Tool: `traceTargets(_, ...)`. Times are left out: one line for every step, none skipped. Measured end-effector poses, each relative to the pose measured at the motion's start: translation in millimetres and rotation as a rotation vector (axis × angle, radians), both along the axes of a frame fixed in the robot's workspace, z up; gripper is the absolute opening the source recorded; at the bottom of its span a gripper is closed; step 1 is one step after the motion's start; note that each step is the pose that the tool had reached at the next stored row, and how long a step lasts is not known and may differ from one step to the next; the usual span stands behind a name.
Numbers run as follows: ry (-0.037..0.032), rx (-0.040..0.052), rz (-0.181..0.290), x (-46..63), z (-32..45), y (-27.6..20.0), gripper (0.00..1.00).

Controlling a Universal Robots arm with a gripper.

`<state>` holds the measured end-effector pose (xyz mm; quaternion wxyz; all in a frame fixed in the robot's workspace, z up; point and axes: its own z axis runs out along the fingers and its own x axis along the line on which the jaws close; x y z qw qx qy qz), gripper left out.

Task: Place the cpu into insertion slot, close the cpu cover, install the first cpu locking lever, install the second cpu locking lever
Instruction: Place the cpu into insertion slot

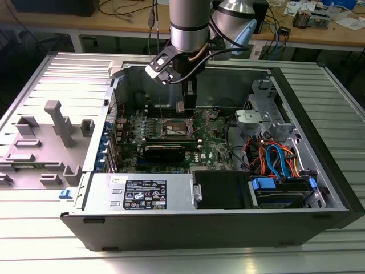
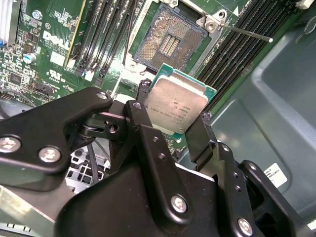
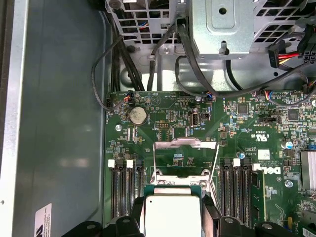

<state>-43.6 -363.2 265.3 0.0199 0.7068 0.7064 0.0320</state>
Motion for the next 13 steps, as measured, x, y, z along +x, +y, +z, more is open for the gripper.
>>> traceTargets(0.0000, 0.0001, 0.000, 0.0, 0.0, 0.0, 0.54)
traceTargets(-0.0001, 0.0001, 0.000, 0.0, 0.0, 0.0, 0.54)
traceTargets(0.0000, 0.0000, 0.000, 0.0, -0.4, 0.0, 0.54)
traceTargets(0.0000, 0.0001, 0.000, 0.0, -1.2, 0.1, 0.54)
traceTargets(0.0002, 0.0001, 0.000, 0.0, -2.2, 0.0, 0.54)
traceTargets(0.0001, 0.0001, 0.000, 0.0, -3.0, 0.1, 0.54)
traceTargets(0.0001, 0.0001, 0.000, 0.0, -4.1, 0.1, 0.54)
traceTargets(0.0001, 0.0001, 0.000, -0.1, -5.7, -0.1, 0.54)
traceTargets(0.0003, 0.0017, -0.001, -1.6, -6.2, -0.5, 0.54)
traceTargets(0.0002, 0.0038, -0.001, -3.0, -6.4, -0.5, 0.54)
traceTargets(0.0000, 0.0042, -0.001, -3.8, -6.7, -0.5, 0.54)
traceTargets(0.0002, 0.0042, -0.001, -5.5, -7.1, -0.5, 0.54)
traceTargets(0.0002, 0.0041, -0.001, -7.2, -7.7, -0.5, 0.54)
